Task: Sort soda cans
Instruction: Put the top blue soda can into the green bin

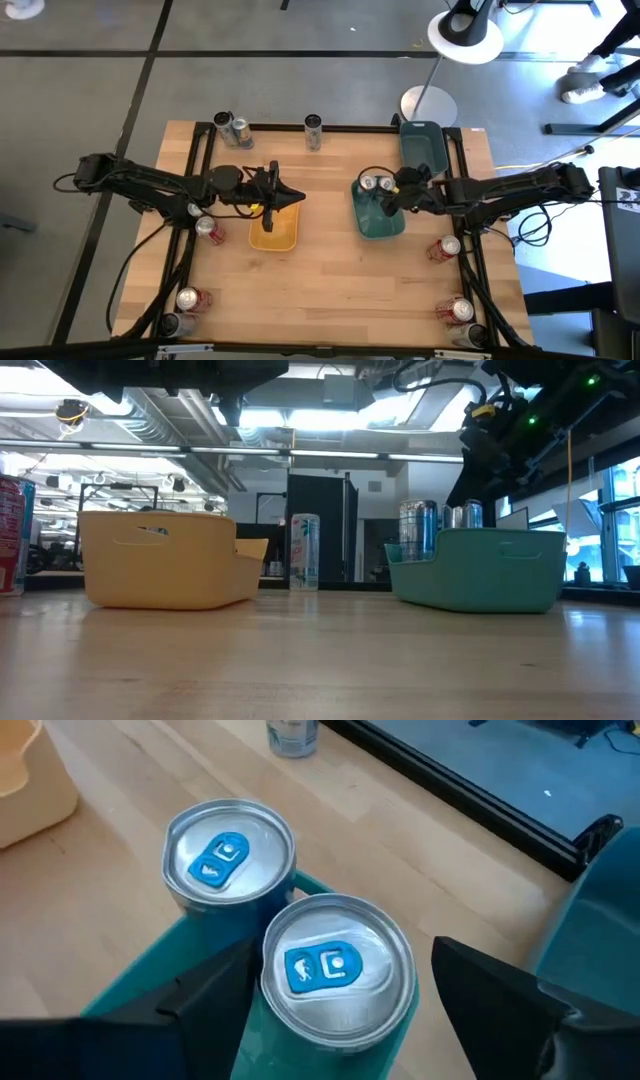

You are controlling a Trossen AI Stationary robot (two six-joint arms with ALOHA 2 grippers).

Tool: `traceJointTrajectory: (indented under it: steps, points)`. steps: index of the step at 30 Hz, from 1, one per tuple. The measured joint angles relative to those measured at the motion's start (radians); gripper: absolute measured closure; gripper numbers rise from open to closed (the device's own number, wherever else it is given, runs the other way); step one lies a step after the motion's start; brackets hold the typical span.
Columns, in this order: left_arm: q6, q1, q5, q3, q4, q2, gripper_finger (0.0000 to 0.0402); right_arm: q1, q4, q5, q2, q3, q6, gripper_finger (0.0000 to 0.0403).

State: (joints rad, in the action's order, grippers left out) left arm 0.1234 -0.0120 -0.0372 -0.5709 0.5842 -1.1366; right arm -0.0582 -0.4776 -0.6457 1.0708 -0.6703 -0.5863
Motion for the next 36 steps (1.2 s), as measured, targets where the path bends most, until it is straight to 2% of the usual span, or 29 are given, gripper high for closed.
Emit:
traceJointTrajectory:
  steps: [4, 8, 18, 22, 26, 30, 36]
  points:
    - [0.017, 0.01, 0.0, 0.0, -0.001, 0.0, 0.0371, 0.0, -0.06, 0.003, -0.035, -0.08, 0.053, 0.0103]
    - [0.067, 0.04, 0.0, 0.0, -0.049, 0.0, 0.0317, 0.0, -0.128, 0.003, -0.073, -0.179, 0.128, 0.0103]
    - [0.18, 0.153, 0.0, 0.0, -0.351, 0.0, 0.0176, 0.0, -0.121, 0.009, -0.098, -0.235, 0.199, 0.0102]
    - [0.184, 0.213, 0.047, -0.065, -0.572, 0.006, 0.0135, 0.0, -0.119, 0.009, -0.078, -0.235, 0.199, 0.0102]
    - [0.152, 0.266, 0.047, -0.169, -0.775, 0.006, 0.0118, 0.0, -0.117, 0.009, -0.071, -0.235, 0.203, 0.0102]
    - [0.117, 0.318, 0.0, -0.275, -0.891, 0.007, 0.0117, 0.0, -0.118, -0.009, -0.067, -0.235, 0.206, 0.0102]
    - [0.028, 0.364, -0.022, -0.342, -0.94, 0.017, 0.0117, 0.0, -0.124, -0.009, -0.064, -0.234, 0.206, 0.0102]
